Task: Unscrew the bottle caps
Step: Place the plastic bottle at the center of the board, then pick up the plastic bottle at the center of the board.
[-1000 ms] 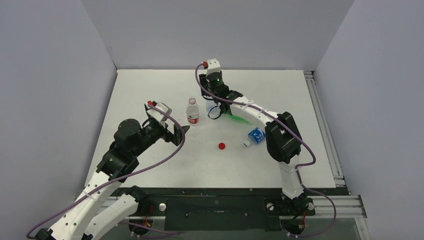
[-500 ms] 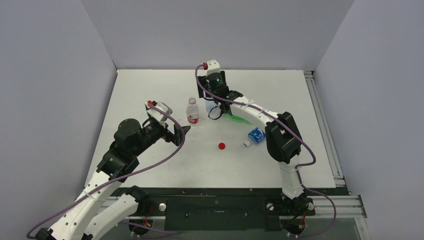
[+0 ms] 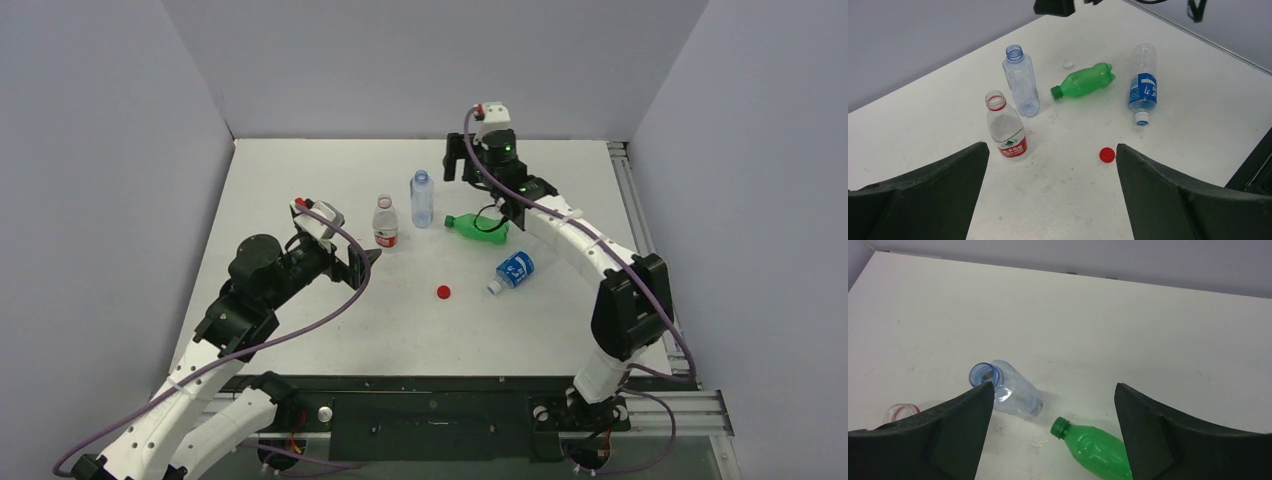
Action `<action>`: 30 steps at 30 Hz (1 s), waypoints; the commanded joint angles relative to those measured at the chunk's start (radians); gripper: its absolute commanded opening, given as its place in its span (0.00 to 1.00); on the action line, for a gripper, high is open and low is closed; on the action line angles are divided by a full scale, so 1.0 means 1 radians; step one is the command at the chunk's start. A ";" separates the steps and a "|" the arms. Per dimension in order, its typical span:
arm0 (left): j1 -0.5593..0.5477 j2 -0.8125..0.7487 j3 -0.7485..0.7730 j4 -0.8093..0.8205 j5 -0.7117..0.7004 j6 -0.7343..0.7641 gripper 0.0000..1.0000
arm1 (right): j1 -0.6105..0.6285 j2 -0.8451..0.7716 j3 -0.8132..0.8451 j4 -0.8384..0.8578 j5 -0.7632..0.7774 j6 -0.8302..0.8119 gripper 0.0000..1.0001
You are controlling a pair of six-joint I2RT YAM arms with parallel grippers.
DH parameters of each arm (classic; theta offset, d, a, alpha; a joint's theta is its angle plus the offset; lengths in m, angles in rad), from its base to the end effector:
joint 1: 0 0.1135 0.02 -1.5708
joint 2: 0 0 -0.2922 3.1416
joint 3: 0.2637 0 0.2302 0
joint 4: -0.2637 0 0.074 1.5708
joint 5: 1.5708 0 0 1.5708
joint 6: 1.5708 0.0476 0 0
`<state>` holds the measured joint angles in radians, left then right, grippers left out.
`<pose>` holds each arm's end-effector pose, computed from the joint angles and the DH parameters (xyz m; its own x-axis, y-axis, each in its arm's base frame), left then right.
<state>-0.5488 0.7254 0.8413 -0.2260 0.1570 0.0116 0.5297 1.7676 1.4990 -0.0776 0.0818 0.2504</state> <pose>0.1117 -0.0770 0.3794 -0.0862 0.0662 -0.9941 0.6489 0.7609 -0.0056 0.3658 0.2096 0.3577 -0.3920 0.0566 -0.9182 -0.3511 0.9134 0.2062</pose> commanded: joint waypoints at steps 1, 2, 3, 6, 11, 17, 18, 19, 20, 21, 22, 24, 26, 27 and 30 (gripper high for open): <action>0.009 0.001 0.068 0.059 0.002 -0.005 0.97 | -0.094 -0.132 -0.153 0.039 -0.072 0.054 0.85; 0.010 0.003 0.074 0.059 0.007 -0.005 0.97 | -0.104 -0.136 -0.169 0.034 -0.073 0.051 0.85; 0.011 0.006 0.078 0.058 0.010 -0.005 0.97 | -0.121 -0.134 -0.189 0.005 -0.069 0.047 0.85; 0.012 0.013 0.086 0.057 0.022 -0.005 0.97 | -0.146 -0.109 -0.208 -0.028 -0.052 0.035 0.86; 0.013 0.015 0.086 0.056 0.034 -0.037 0.97 | -0.148 -0.024 -0.210 -0.044 -0.054 0.018 0.87; 0.013 0.012 0.091 0.048 0.039 -0.038 0.97 | -0.146 0.049 -0.189 -0.063 -0.108 -0.015 0.88; 0.013 0.013 0.091 0.047 0.040 -0.039 0.97 | -0.146 0.062 -0.186 -0.066 -0.121 -0.025 0.88; 0.013 0.013 0.091 0.046 0.043 -0.039 0.97 | -0.147 0.068 -0.183 -0.069 -0.126 -0.030 0.88; 0.013 0.014 0.091 0.045 0.044 -0.040 0.97 | -0.144 0.083 -0.175 -0.078 -0.126 -0.041 0.88; 0.013 0.015 0.092 0.045 0.047 -0.040 0.97 | -0.142 0.091 -0.168 -0.083 -0.127 -0.048 0.88; 0.013 0.015 0.093 0.045 0.048 -0.040 0.97 | -0.140 0.109 -0.153 -0.098 -0.129 -0.061 0.88; 0.013 0.018 0.099 0.044 0.052 -0.040 0.97 | -0.138 0.136 -0.129 -0.120 -0.141 -0.078 0.88; 0.013 0.022 0.104 0.042 0.057 -0.041 0.96 | -0.135 0.157 -0.117 -0.133 -0.158 -0.091 0.89; 0.013 0.024 0.105 0.040 0.057 -0.041 0.96 | -0.133 0.162 -0.116 -0.135 -0.167 -0.094 0.89; 0.013 0.024 0.109 0.038 0.063 -0.043 0.97 | -0.128 0.176 -0.120 -0.135 -0.179 -0.097 0.89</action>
<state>-0.5411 0.7509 0.8959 -0.2211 0.1978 -0.0189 0.3866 1.9301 1.3426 -0.2054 -0.0620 0.1852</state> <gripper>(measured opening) 0.966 0.887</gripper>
